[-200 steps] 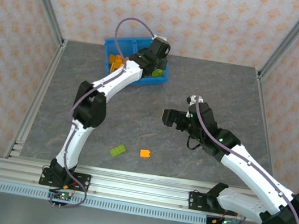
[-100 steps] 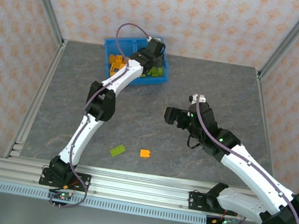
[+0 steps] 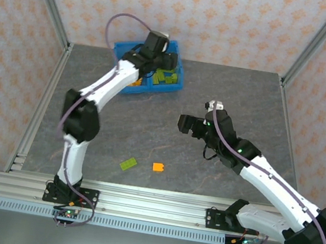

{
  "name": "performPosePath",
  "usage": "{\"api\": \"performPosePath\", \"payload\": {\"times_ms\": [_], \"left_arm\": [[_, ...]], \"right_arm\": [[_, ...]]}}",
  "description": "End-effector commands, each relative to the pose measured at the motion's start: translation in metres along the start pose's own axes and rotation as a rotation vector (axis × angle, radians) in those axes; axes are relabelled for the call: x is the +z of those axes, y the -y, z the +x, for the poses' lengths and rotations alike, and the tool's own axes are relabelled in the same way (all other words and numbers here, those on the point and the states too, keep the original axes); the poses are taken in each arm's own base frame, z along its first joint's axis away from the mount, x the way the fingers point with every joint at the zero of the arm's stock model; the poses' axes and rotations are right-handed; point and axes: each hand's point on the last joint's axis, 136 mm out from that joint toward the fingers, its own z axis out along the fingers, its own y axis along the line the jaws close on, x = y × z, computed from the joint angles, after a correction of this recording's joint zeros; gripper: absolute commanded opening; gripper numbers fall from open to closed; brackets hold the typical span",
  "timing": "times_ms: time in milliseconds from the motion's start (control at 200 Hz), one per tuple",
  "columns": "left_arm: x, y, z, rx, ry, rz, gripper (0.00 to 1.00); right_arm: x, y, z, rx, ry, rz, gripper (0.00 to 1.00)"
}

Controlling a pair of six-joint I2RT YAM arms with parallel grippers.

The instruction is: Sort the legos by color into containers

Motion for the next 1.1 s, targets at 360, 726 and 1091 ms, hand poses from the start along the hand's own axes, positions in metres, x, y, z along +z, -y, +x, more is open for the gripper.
{"api": "performPosePath", "payload": {"times_ms": [360, 726, 1091], "left_arm": [[-0.159, -0.051, 0.223, 0.112, -0.436, -0.123, 0.67], [-0.172, -0.045, 0.346, 0.133, -0.720, -0.116, 0.67], [-0.162, -0.053, 0.402, 0.155, -0.882, -0.127, 0.72]], "right_arm": [[0.024, -0.028, -0.022, -0.078, 0.035, -0.064, 0.99], [0.032, -0.062, 0.024, -0.196, -0.174, -0.291, 0.99], [0.037, -0.056, 0.033, -0.191, -0.199, -0.267, 0.99]]}}
